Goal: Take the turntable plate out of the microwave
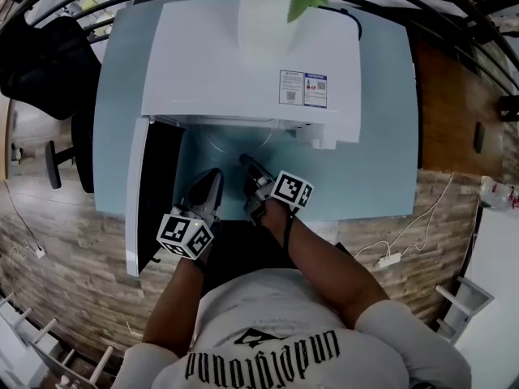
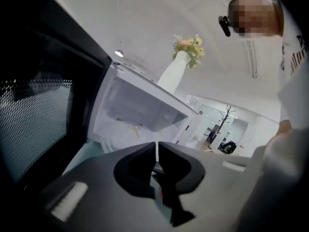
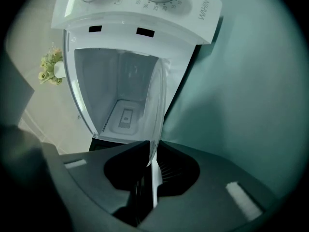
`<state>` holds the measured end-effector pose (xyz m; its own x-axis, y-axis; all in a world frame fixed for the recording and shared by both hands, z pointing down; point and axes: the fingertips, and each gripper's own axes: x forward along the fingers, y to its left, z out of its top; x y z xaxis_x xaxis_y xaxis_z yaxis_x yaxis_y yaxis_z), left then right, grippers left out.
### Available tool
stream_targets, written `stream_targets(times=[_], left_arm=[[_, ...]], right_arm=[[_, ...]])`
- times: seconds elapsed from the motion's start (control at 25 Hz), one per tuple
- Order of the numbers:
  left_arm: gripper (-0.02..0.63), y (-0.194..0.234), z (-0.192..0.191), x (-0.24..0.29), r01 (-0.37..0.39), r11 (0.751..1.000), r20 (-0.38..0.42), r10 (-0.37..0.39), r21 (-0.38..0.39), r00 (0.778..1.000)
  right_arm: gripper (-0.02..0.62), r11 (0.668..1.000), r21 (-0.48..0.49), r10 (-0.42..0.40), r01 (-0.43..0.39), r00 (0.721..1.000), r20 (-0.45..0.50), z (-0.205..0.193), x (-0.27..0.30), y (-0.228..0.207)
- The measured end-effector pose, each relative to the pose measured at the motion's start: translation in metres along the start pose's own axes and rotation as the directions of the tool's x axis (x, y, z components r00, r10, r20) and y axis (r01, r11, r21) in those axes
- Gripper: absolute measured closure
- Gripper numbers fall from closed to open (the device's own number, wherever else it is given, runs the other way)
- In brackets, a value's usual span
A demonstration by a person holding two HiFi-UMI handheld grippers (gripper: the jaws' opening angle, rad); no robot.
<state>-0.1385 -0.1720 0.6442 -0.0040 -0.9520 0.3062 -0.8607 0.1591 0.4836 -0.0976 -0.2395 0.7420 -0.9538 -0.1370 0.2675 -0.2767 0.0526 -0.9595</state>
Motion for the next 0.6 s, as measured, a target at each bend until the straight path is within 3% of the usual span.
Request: stream_targets(times=[0.24,0.4,0.6], left_arm=[[0.528,0.021,-0.034,-0.003,-0.038,0.980,-0.040,0.031,-0.195,0.999],[0.467,0.038,-0.053,-0.005,-0.093,0.929,-0.050,0.080,-0.359,0.996],[0.395,0.048,-0.068,-0.005,-0.102,0.863,-0.047,0.090,-0.494,0.995]], right_arm=[[0.545,1.000,-0.014,-0.007,0.007,0.999,-0.033,-0.011,-0.013,-0.003],[0.545,1.000,-0.008,-0.013,0.013,0.999,-0.049,-0.019,-0.023,-0.004],[0.543,1.000,-0.007,-0.023,0.022,0.998,-0.065,-0.024,-0.031,-0.004]])
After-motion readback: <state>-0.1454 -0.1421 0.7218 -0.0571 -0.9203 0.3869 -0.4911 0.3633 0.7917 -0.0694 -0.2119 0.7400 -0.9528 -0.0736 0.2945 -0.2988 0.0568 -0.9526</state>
